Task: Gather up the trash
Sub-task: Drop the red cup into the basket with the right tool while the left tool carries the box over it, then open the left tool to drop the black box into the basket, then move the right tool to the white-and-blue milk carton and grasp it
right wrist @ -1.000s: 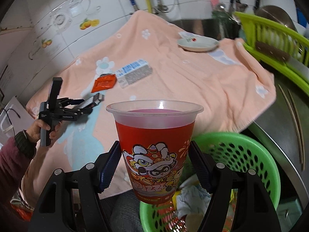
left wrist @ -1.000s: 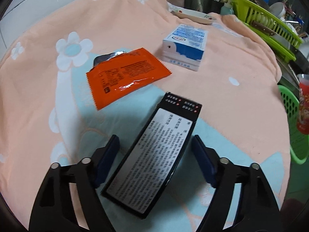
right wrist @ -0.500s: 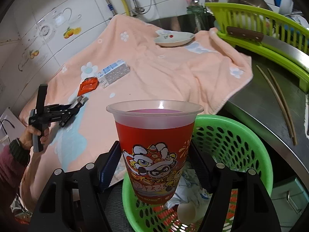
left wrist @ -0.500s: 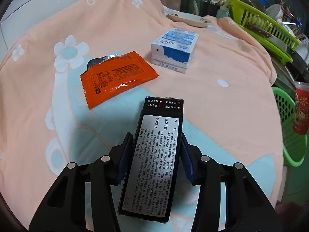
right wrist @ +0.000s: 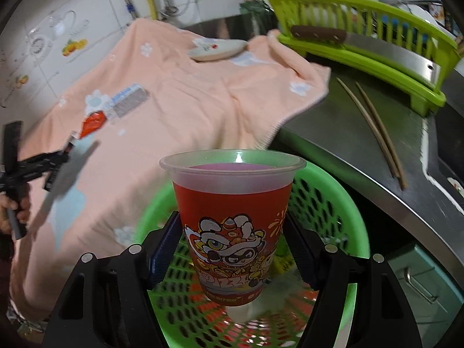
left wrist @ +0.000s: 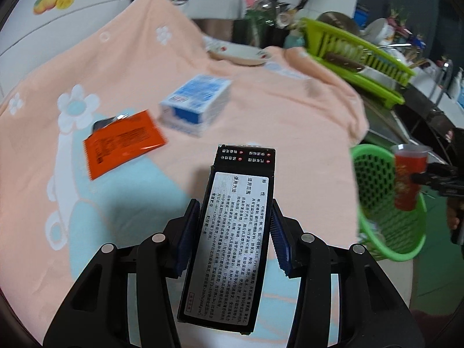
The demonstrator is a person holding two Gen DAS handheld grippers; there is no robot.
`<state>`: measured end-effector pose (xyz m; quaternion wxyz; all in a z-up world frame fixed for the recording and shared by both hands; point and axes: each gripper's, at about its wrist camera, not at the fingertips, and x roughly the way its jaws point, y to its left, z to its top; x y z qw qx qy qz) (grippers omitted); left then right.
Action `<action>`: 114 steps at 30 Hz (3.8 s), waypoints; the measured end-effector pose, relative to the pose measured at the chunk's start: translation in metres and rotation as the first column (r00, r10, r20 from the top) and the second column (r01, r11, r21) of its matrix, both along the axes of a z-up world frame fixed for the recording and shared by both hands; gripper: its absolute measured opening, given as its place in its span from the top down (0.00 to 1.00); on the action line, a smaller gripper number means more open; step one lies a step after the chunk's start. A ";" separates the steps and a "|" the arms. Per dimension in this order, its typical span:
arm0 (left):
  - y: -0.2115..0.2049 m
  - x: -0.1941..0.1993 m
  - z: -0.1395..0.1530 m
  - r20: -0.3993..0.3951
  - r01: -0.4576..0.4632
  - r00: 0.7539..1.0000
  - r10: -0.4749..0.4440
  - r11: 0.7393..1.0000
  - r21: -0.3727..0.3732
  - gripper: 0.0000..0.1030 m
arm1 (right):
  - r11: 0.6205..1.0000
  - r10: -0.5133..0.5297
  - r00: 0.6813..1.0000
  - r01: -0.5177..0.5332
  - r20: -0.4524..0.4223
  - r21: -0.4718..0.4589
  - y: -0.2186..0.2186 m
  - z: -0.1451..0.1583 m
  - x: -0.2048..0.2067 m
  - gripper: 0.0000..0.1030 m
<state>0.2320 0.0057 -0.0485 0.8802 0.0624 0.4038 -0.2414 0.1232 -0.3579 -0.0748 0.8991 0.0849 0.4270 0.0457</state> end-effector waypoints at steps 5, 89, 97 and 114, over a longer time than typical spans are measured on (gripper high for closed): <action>-0.031 -0.020 0.013 0.020 0.058 0.998 -0.058 0.997 -0.050 0.54 | 0.999 -0.036 0.999 0.035 -0.030 -0.015 -0.013 -0.013 -0.007 0.33; 0.036 -0.025 -0.003 -0.031 -0.284 0.959 0.283 0.947 -0.152 0.28 | 0.940 0.277 0.961 -0.272 0.006 0.205 0.150 0.055 0.141 0.18; 0.070 -0.021 -0.009 -0.035 -0.334 0.942 0.333 0.927 -0.172 0.28 | 0.937 0.262 0.962 -0.235 -0.074 0.257 0.217 0.063 0.225 0.17; 0.106 -0.006 -0.012 -0.045 -0.381 0.924 0.380 0.902 -0.205 0.28 | 0.913 -0.023 0.941 0.157 -0.336 0.376 0.241 0.016 0.330 0.17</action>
